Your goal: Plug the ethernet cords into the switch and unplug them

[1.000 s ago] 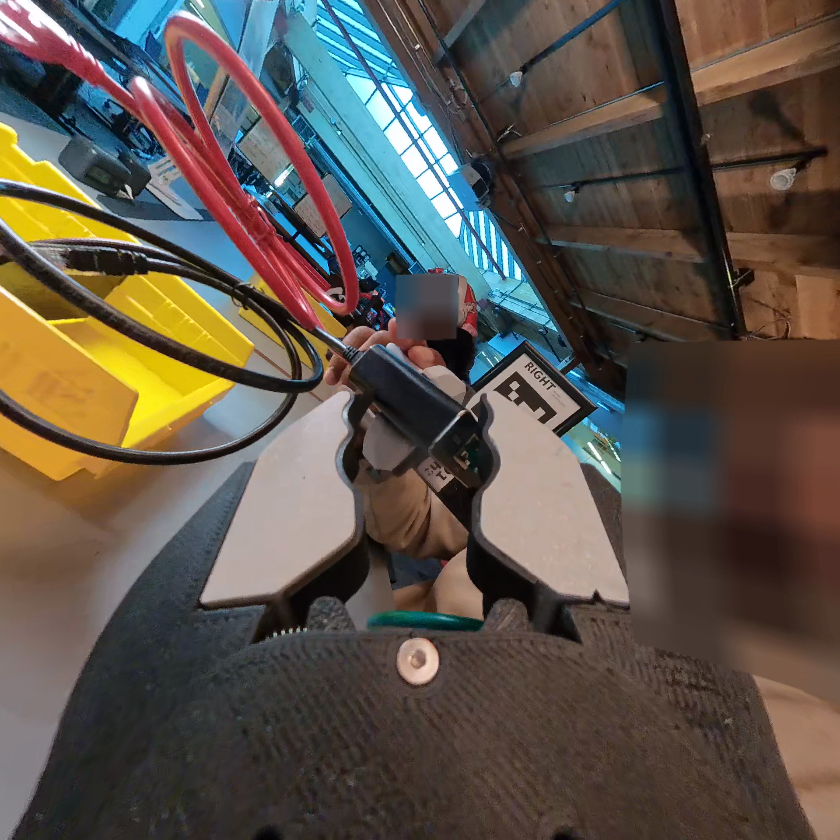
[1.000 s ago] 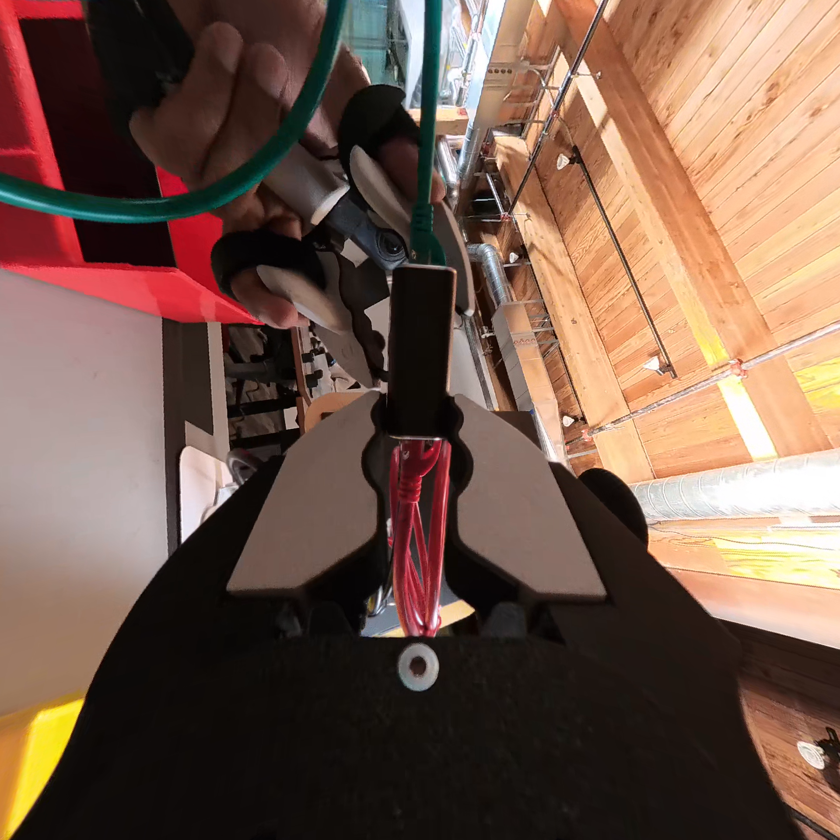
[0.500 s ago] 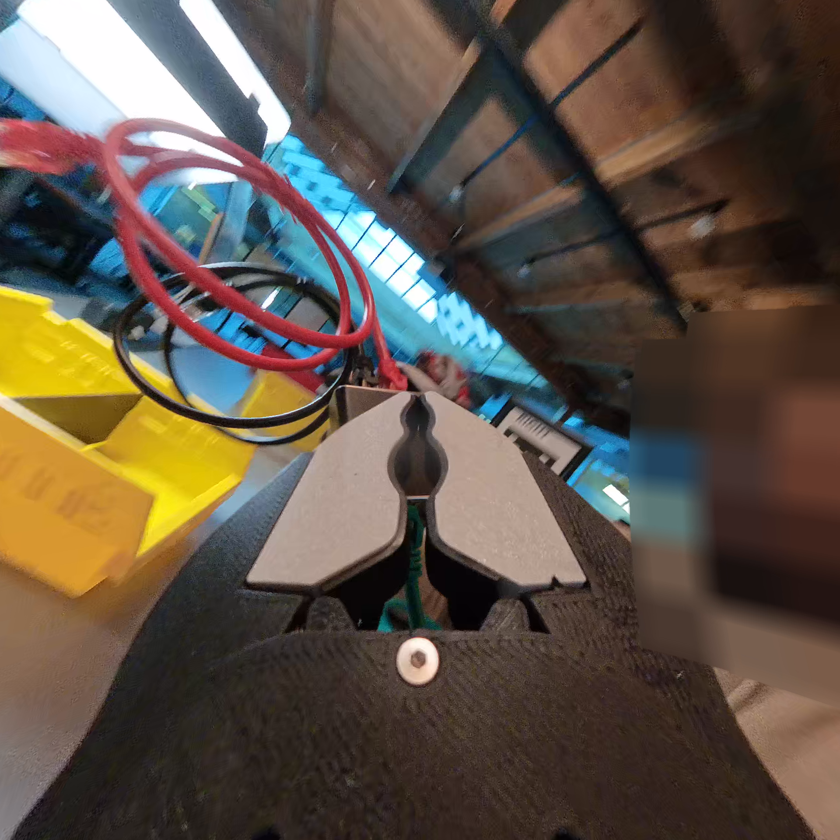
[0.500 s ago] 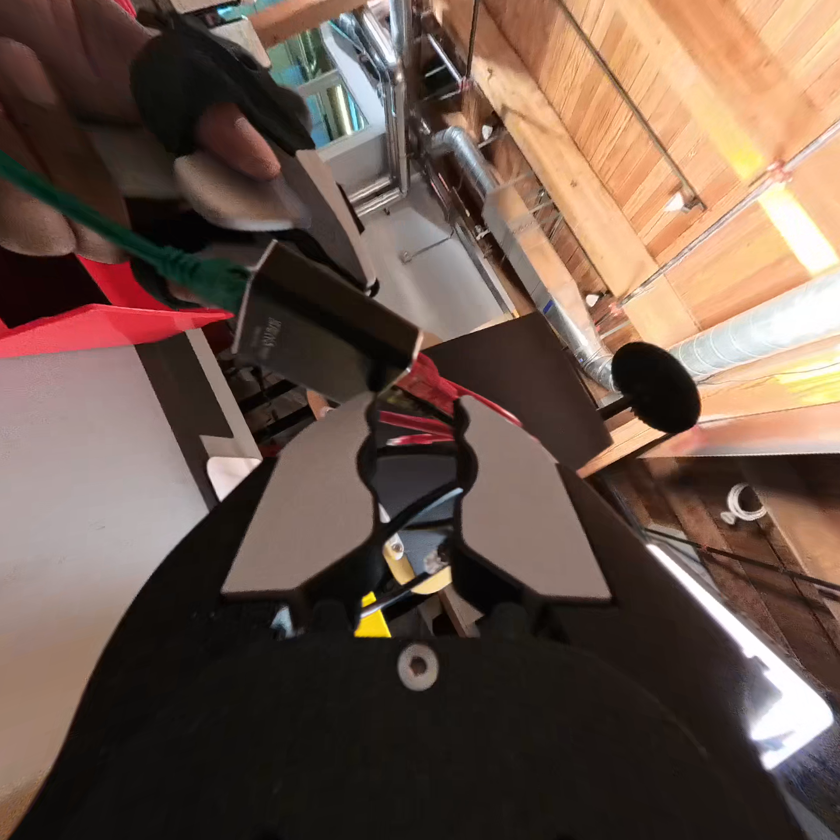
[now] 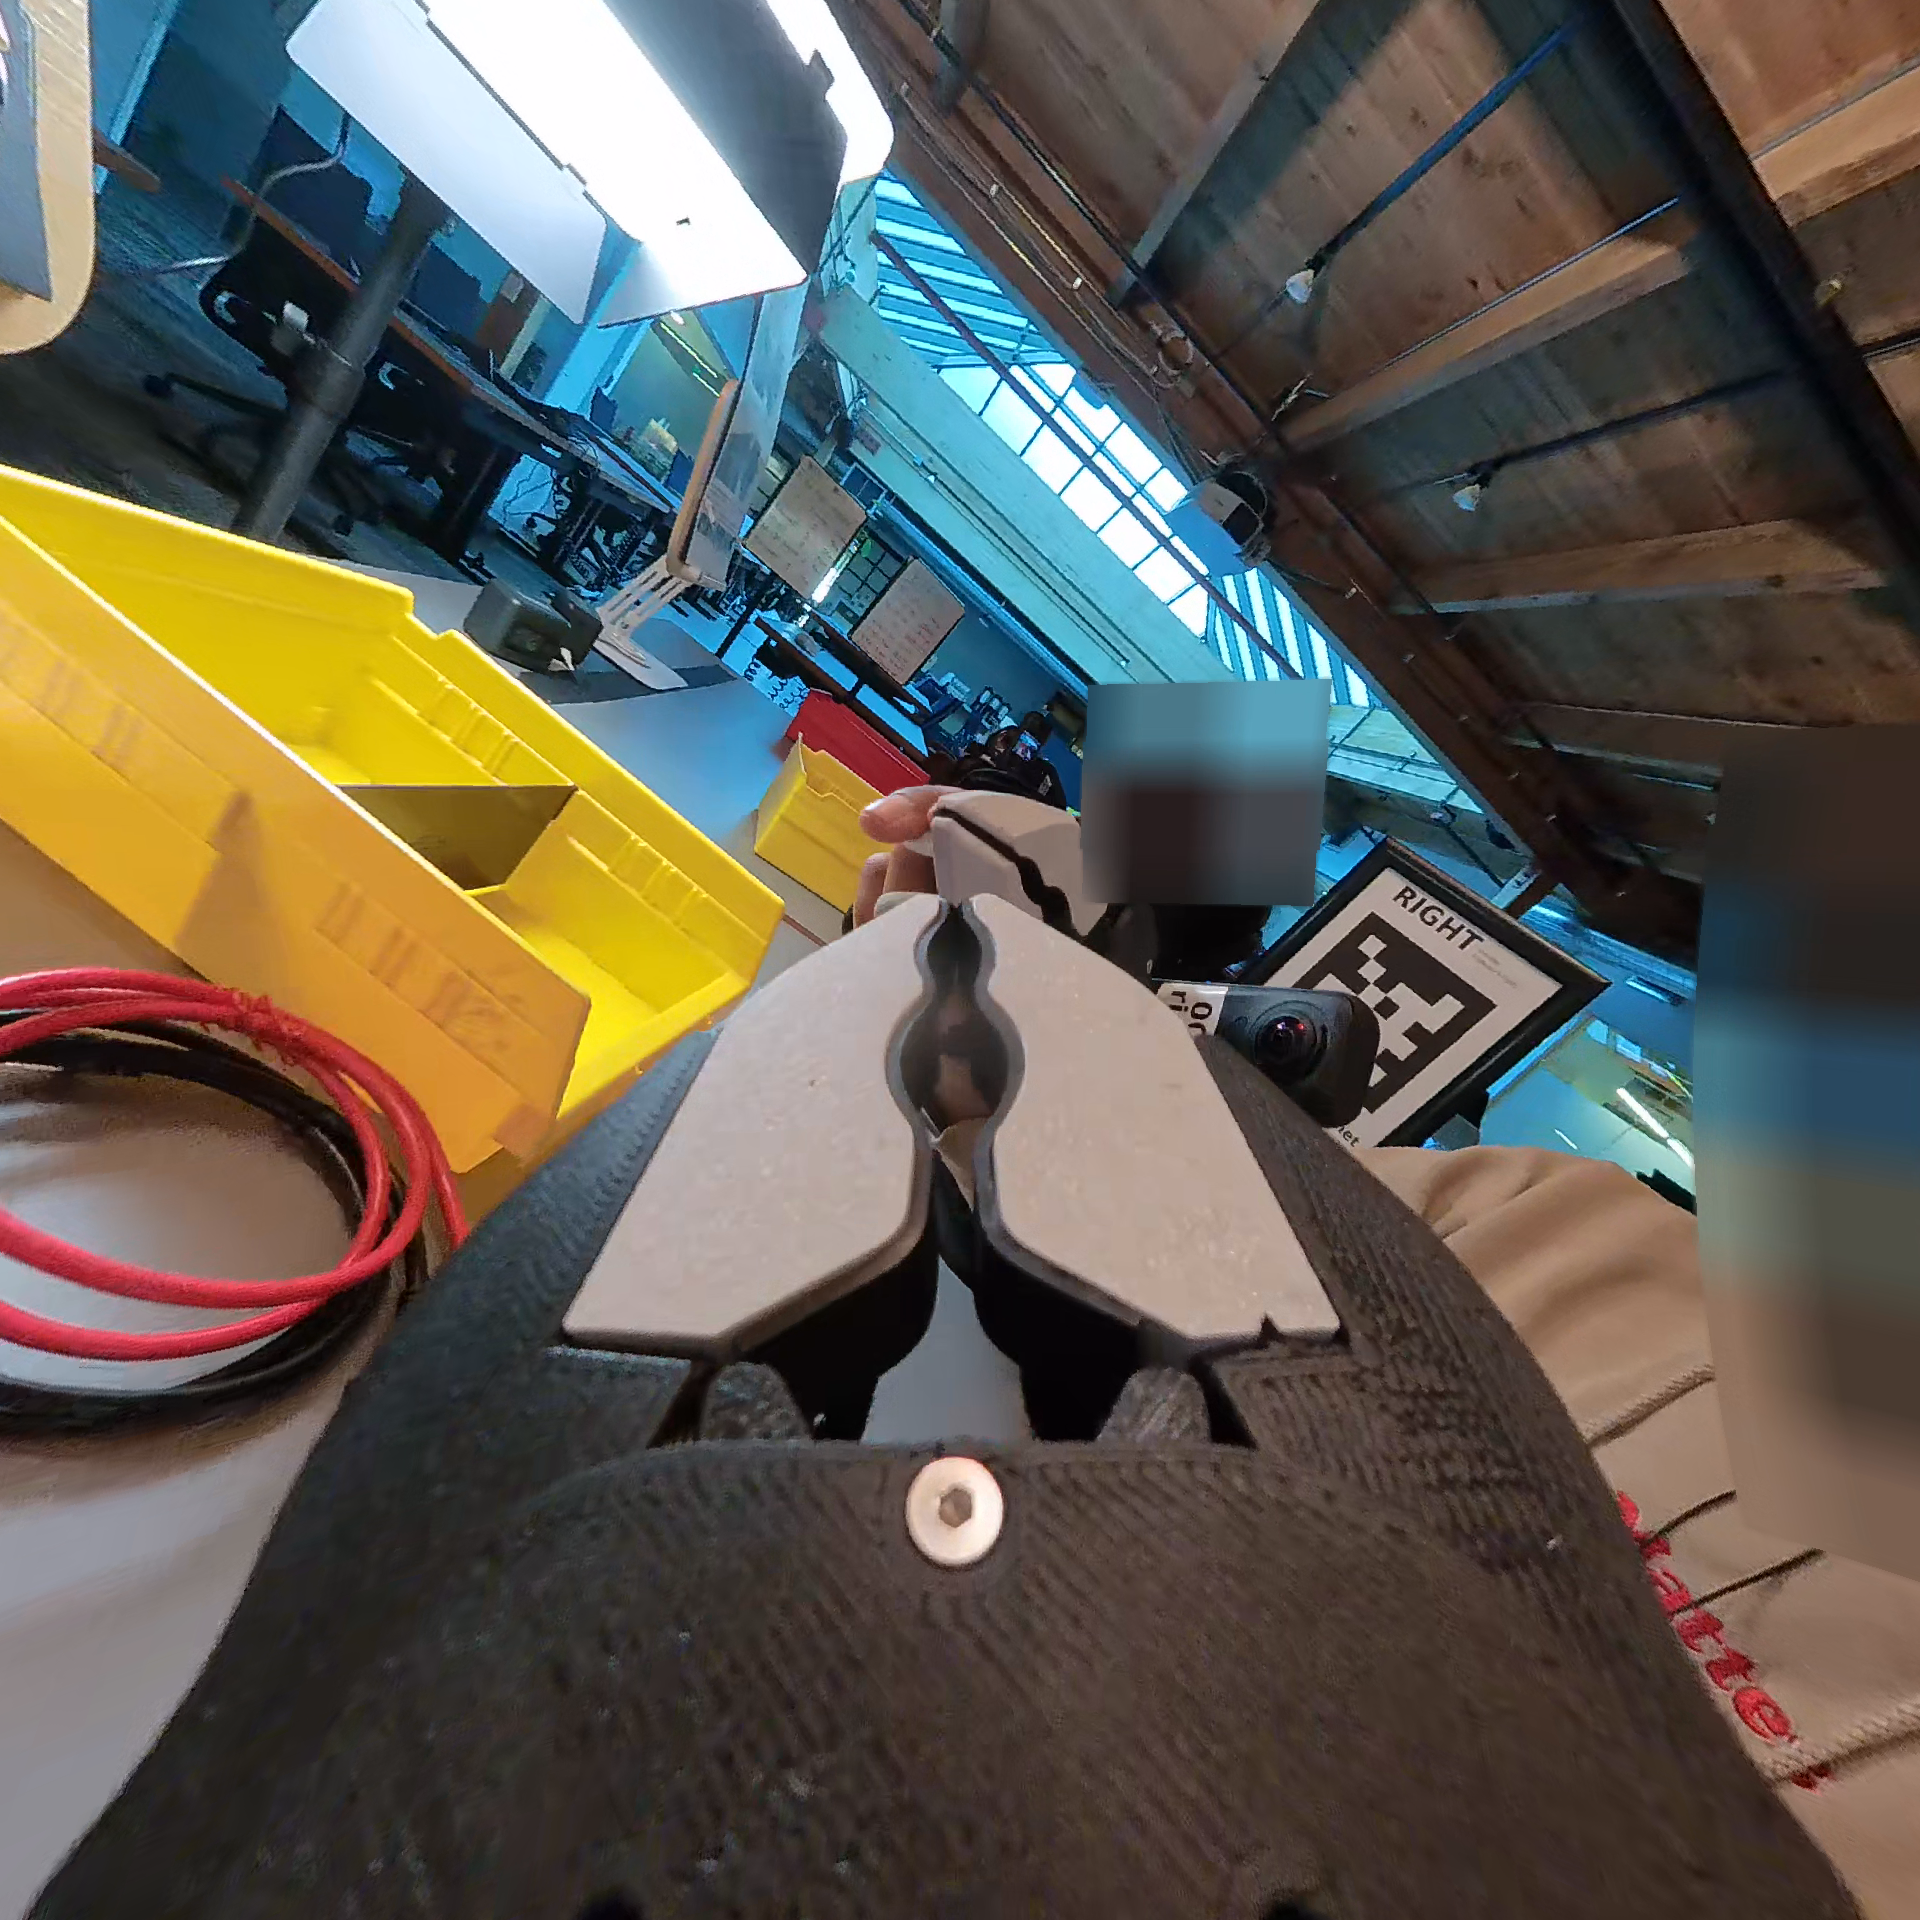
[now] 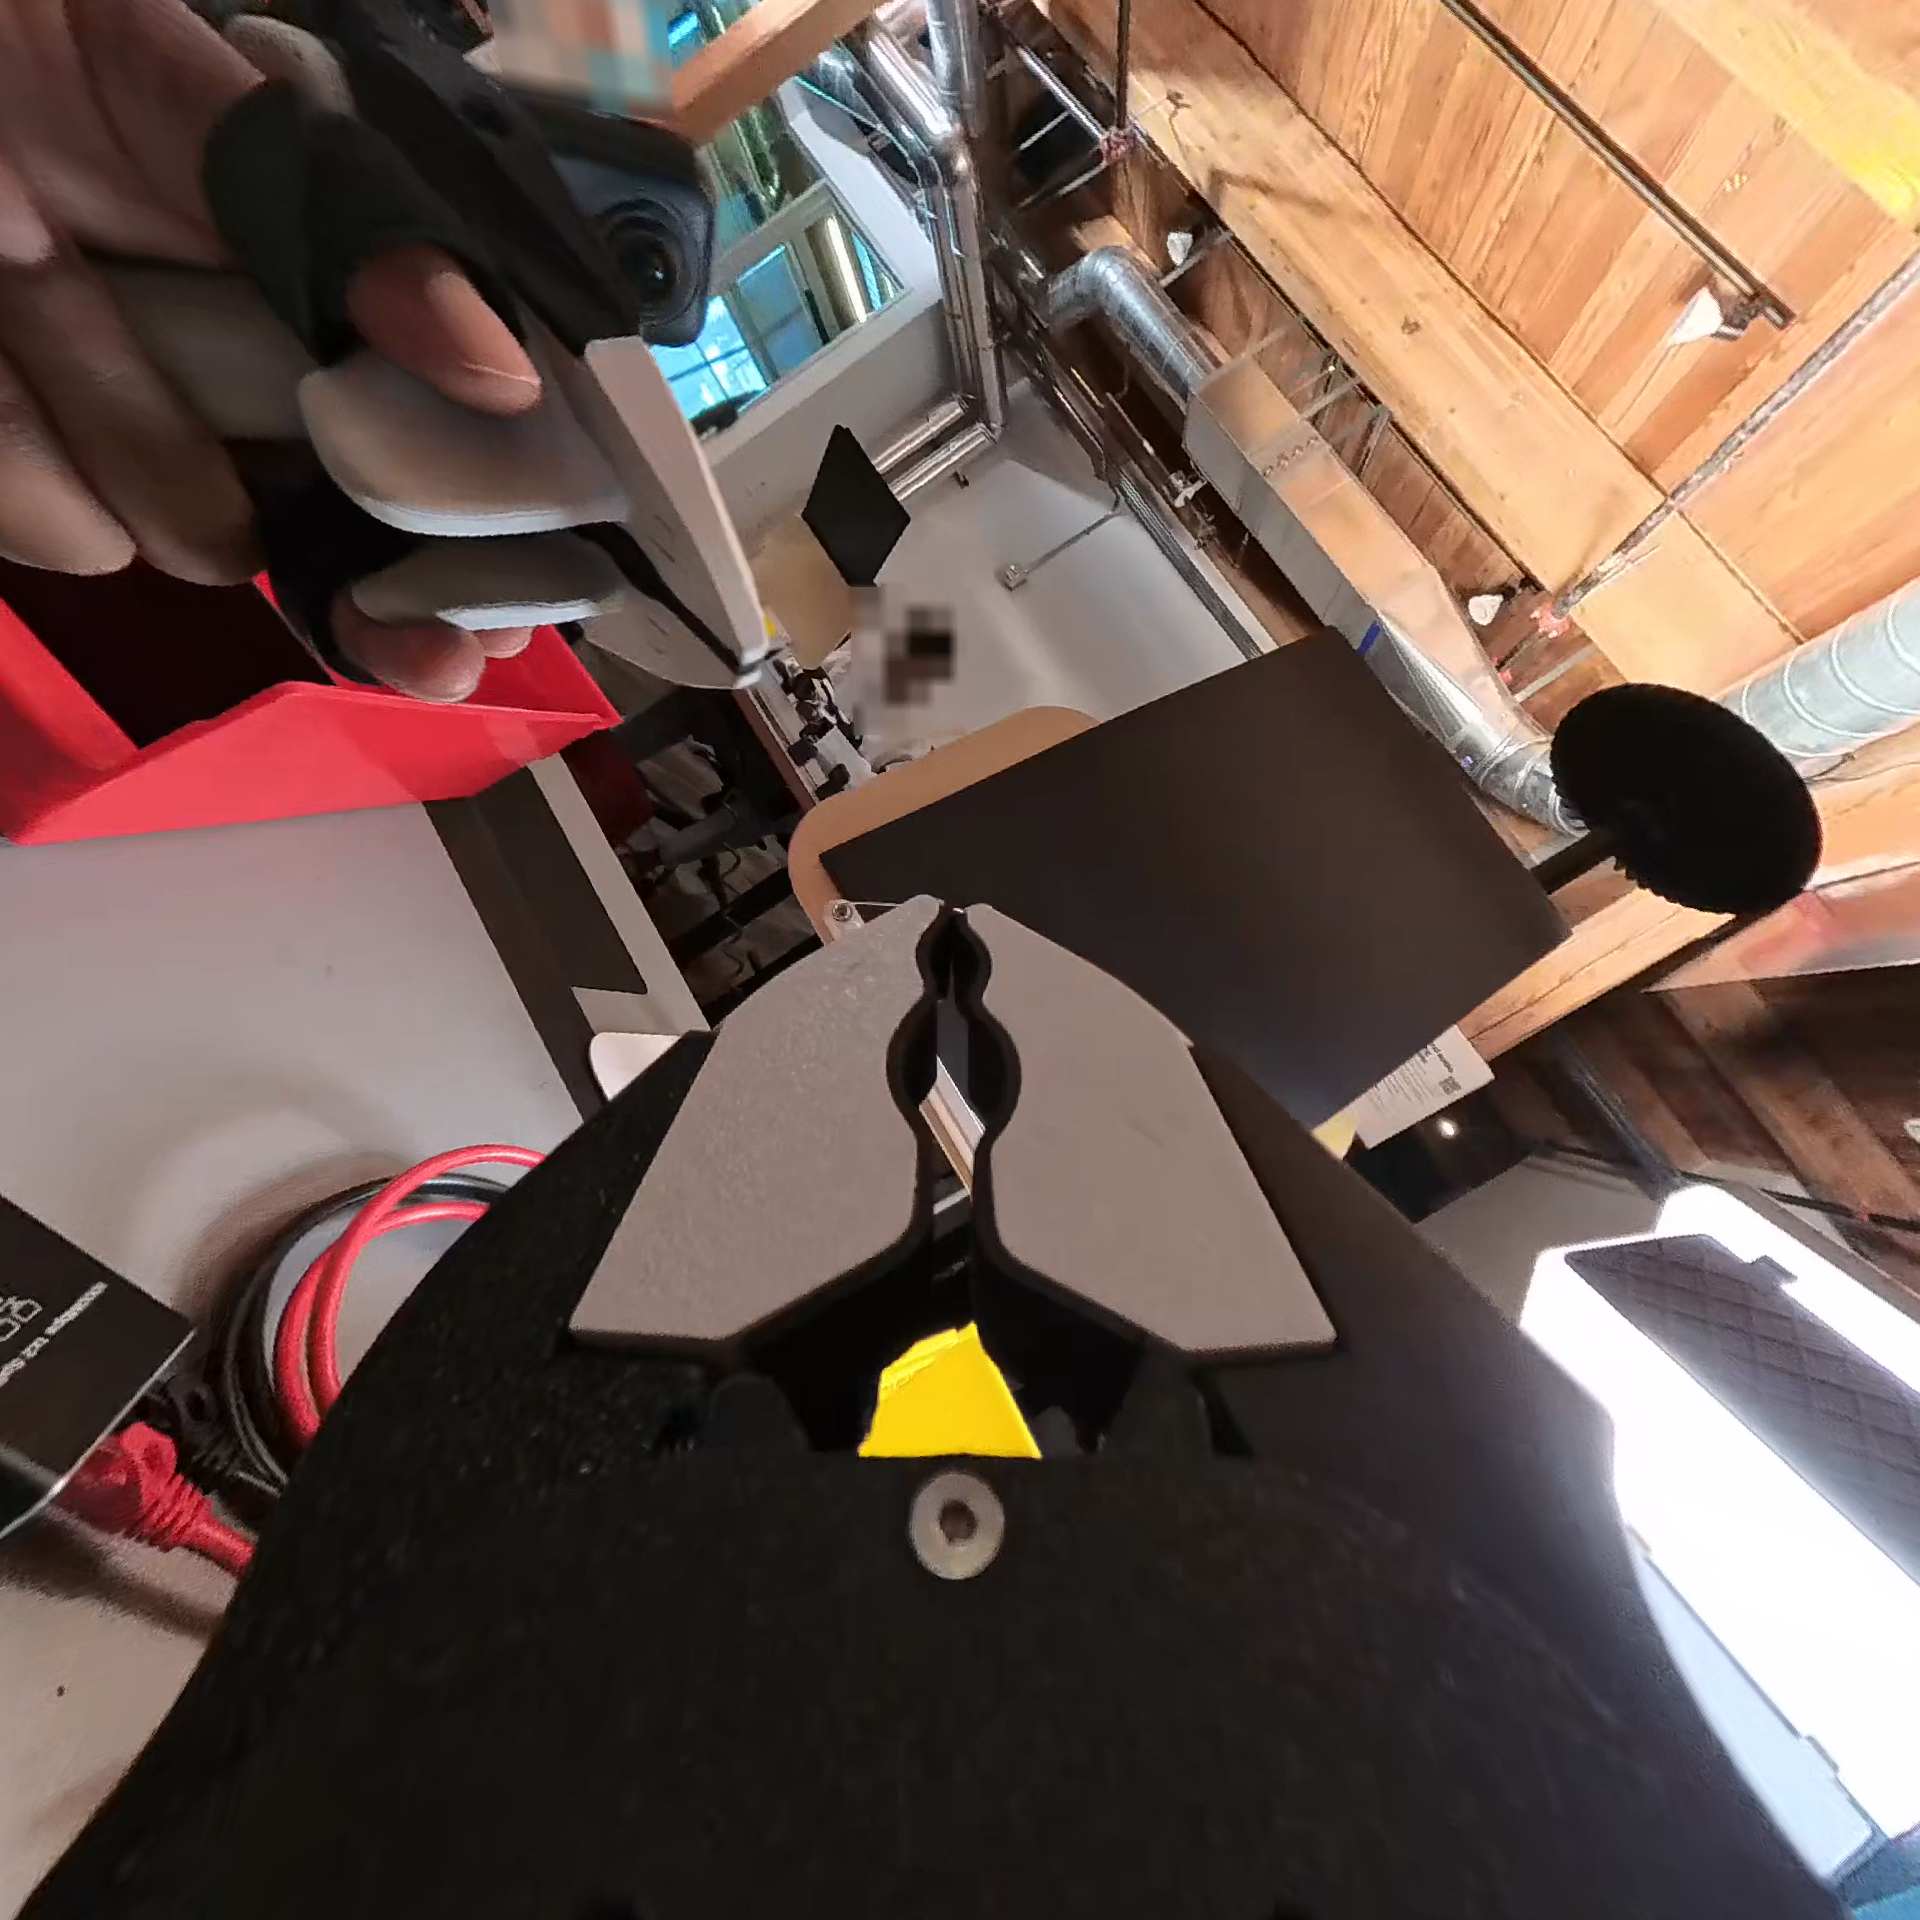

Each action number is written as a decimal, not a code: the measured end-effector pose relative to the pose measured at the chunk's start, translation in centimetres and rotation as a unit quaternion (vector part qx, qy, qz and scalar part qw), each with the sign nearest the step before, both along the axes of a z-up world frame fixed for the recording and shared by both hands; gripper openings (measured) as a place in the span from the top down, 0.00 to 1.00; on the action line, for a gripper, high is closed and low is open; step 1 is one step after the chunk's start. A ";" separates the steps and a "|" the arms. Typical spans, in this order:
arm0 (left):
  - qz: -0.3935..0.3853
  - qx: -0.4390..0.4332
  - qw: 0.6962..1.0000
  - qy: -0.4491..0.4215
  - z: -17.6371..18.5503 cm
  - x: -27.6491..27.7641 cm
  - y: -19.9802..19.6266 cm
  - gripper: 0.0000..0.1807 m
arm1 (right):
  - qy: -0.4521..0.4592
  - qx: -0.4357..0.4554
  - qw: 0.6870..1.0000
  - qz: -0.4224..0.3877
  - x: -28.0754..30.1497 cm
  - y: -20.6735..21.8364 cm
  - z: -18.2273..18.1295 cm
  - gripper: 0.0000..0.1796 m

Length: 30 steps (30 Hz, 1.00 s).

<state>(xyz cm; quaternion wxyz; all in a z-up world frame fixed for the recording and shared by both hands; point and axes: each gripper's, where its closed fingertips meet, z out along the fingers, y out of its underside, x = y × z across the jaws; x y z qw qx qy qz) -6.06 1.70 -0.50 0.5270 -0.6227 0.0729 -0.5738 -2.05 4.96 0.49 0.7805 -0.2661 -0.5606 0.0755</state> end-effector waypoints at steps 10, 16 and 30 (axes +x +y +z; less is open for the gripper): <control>0.006 -0.012 1.000 0.014 -0.7 0.1 0.4 1.00 | 0.012 -0.034 0.999 -0.007 0.4 1.0 0.3 1.00; 0.052 -0.073 0.959 0.268 -7.2 -0.3 1.6 0.89 | 0.006 -0.146 0.989 0.009 0.7 2.6 0.2 0.97; -0.033 -0.222 0.830 0.510 -20.6 1.9 0.9 0.58 | -0.003 -0.320 0.946 0.048 2.2 4.9 0.2 0.81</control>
